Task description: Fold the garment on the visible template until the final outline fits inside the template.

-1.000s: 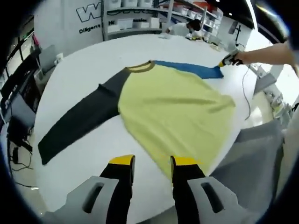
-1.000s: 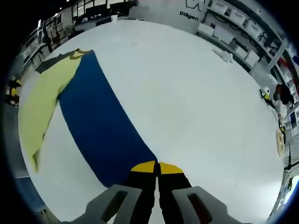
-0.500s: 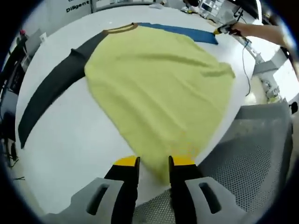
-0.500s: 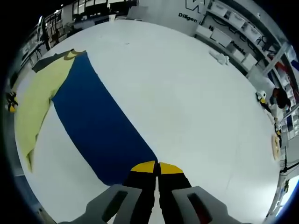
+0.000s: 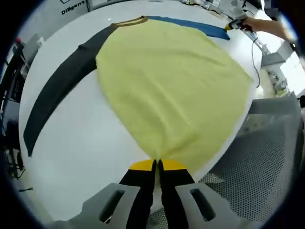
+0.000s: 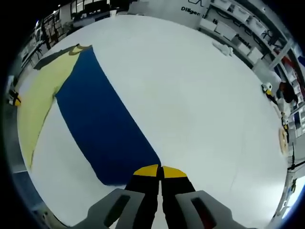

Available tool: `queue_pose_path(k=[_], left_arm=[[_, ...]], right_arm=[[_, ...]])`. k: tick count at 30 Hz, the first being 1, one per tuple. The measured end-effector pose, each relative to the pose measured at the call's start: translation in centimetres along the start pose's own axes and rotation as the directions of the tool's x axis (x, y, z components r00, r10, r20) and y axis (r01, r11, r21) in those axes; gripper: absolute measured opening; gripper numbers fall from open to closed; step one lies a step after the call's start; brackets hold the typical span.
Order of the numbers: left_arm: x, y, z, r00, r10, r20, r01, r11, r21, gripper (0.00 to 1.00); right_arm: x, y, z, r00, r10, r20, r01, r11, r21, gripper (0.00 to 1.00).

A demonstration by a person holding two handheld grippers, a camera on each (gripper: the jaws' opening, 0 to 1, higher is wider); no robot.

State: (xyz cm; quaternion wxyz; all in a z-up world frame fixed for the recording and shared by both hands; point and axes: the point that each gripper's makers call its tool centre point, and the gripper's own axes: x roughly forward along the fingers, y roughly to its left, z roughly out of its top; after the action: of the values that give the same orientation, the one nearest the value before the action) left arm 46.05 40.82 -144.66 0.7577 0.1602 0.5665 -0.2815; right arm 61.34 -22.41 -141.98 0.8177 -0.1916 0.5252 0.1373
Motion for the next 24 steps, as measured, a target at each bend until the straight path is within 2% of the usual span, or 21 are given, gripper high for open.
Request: queue_pose_path(k=[6, 11, 13, 14, 16, 17, 19, 21, 24], left_arm=[[-0.2, -0.1, -0.5, 1.0, 0.007, -0.003, -0.006, 1.0, 0.014, 0.08], [-0.2, -0.9, -0.7, 1.0, -0.012, -0.01, 0.012, 1.0, 0.011, 0.08], [-0.2, -0.8, -0.7, 1.0, -0.016, -0.011, 0.016, 1.0, 0.012, 0.12], [-0.3, -0.7, -0.5, 1.0, -0.018, -0.002, 0.018, 1.0, 0.005, 0.17], [-1.0, 0.0, 0.8, 0.998, -0.016, 0.06, 0.018, 0.999, -0.042, 0.22], [-1.2, 0.4, 1.0, 0.998, -0.008, 0.067, 0.012, 0.998, -0.054, 0.23], [-1.7, 1.7, 1.4, 0.997, 0.01, 0.075, -0.004, 0.997, -0.071, 0.23], [-2.1, 2.3, 1.8, 0.996, 0.019, 0.088, -0.013, 0.997, -0.077, 0.23], [-2.6, 2.7, 2.6, 0.993, 0.034, 0.117, -0.024, 0.996, -0.086, 0.22]], right_arm=[[-0.3, 0.8, -1.3, 1.0, 0.003, -0.012, -0.003, 1.0, 0.001, 0.0], [-0.4, 0.6, -1.0, 1.0, -0.006, -0.008, 0.006, 1.0, 0.024, 0.0], [-0.3, 0.8, -0.7, 1.0, -0.007, -0.012, 0.007, 1.0, 0.02, 0.0], [-0.3, 0.8, -0.7, 1.0, -0.011, -0.017, 0.011, 1.0, 0.011, 0.0], [-0.3, 0.6, -0.8, 1.0, -0.019, -0.023, 0.019, 1.0, 0.016, 0.0], [-0.4, 0.5, -0.6, 1.0, -0.024, -0.013, 0.024, 1.0, 0.02, 0.0], [-0.5, 0.5, -0.6, 0.999, -0.03, -0.012, 0.03, 0.999, 0.02, 0.01], [-0.8, -0.3, -1.0, 0.997, -0.072, -0.027, 0.073, 0.997, 0.014, 0.08], [-1.4, -1.0, -1.1, 0.994, -0.112, -0.007, 0.113, 0.992, 0.049, 0.1]])
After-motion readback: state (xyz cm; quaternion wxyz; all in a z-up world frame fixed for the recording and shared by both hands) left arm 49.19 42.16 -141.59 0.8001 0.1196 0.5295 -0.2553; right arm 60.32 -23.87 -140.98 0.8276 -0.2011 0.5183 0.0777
